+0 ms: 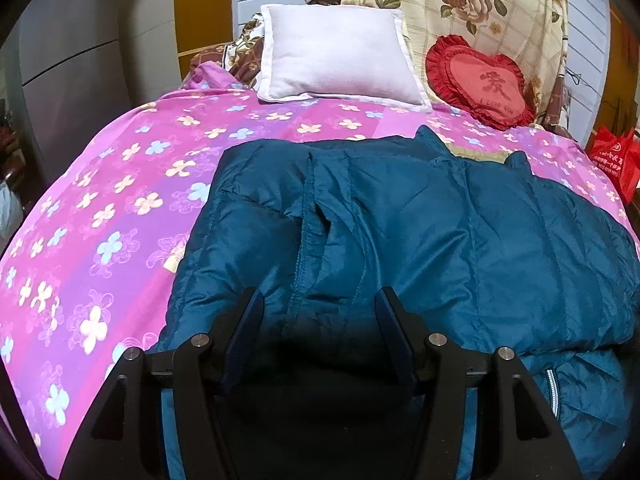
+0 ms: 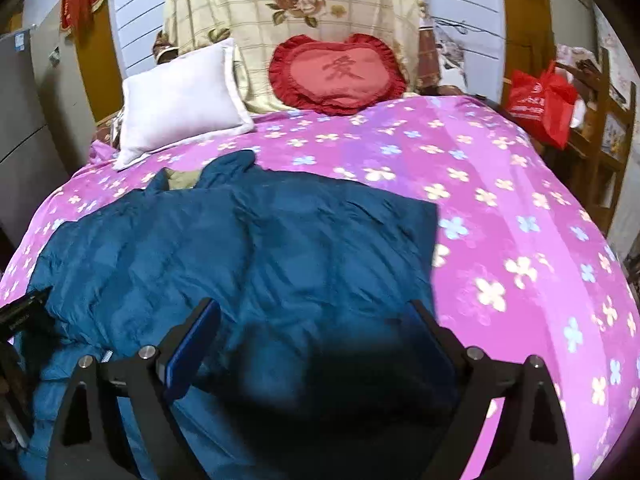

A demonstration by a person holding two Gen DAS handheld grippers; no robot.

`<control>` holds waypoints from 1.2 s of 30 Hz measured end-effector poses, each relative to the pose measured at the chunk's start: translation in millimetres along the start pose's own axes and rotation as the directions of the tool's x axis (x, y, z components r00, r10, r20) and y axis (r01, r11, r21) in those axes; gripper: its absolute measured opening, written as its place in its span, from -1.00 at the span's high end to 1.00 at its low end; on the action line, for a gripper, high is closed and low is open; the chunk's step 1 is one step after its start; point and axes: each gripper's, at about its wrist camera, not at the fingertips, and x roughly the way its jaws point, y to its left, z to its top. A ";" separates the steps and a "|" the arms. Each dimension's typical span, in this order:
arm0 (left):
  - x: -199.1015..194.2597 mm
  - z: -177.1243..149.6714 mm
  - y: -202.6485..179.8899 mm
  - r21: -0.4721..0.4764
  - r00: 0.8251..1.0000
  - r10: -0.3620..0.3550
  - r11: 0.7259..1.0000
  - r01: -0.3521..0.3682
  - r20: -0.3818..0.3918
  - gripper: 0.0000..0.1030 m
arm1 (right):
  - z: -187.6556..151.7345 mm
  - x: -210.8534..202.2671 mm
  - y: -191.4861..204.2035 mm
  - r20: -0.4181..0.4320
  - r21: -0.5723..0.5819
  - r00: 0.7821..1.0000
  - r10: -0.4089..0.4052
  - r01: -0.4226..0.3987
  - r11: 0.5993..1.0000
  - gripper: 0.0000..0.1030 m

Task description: Fold large clothes

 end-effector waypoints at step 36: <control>-13.0 -0.6 3.0 -0.031 1.000 -0.001 1.000 0.001 0.013 0.18 | -19.5 6.2 6.0 -0.078 -0.025 0.997 -0.028 0.026 0.999 -0.94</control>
